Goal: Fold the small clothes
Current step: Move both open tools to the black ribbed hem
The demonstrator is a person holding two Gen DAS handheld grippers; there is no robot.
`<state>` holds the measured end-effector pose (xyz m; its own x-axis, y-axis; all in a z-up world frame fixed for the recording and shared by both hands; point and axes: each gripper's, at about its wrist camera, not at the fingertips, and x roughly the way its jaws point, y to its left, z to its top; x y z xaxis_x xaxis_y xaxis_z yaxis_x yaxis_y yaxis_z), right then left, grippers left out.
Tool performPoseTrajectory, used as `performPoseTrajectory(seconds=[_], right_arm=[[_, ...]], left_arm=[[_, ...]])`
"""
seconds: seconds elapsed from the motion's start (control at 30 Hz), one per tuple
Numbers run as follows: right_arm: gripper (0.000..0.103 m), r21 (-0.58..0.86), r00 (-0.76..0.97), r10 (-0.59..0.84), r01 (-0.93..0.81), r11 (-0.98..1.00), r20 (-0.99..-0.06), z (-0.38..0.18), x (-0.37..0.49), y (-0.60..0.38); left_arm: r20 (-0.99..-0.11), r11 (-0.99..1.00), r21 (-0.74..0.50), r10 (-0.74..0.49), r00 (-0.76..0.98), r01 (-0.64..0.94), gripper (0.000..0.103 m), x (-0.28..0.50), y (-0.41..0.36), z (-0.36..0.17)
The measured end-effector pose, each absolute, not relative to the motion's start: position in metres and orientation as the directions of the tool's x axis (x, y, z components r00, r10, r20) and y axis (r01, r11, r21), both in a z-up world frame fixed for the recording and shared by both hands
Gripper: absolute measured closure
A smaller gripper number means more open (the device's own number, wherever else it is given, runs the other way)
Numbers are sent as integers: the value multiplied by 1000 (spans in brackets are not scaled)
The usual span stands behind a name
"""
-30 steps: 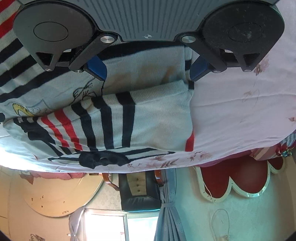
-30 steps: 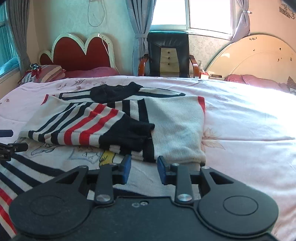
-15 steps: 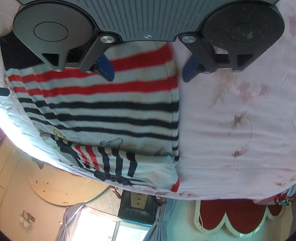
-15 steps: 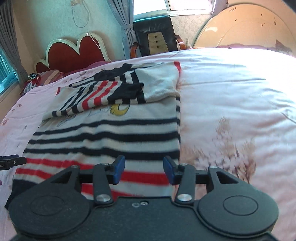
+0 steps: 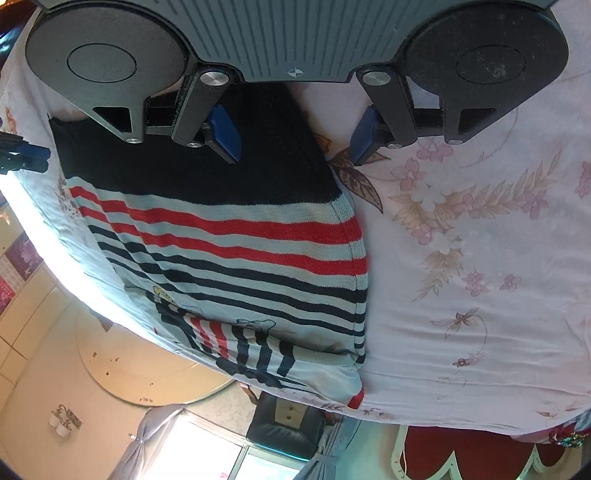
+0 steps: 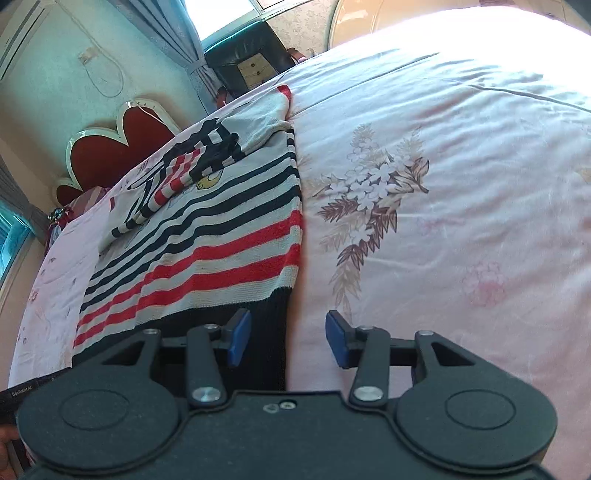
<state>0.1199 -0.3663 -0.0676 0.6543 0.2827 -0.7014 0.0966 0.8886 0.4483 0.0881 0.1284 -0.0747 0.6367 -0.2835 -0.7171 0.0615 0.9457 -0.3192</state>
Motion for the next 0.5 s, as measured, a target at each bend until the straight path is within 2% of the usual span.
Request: performPoseTrajectory(seconds=[0.2, 0.37, 0.5], right_arm=[[58, 505, 646, 323, 113, 856, -691, -76, 111, -365], [56, 623, 655, 370, 199, 756, -659, -94, 108, -380], [56, 668, 661, 401, 207, 714, -634, -99, 111, -384]], left_arm=[[-702, 920, -386, -341, 625, 68, 39, 75, 130, -79], [-685, 897, -437, -380, 622, 66, 39, 73, 135, -83], [-627, 817, -576, -475, 618, 43, 39, 75, 145, -93]])
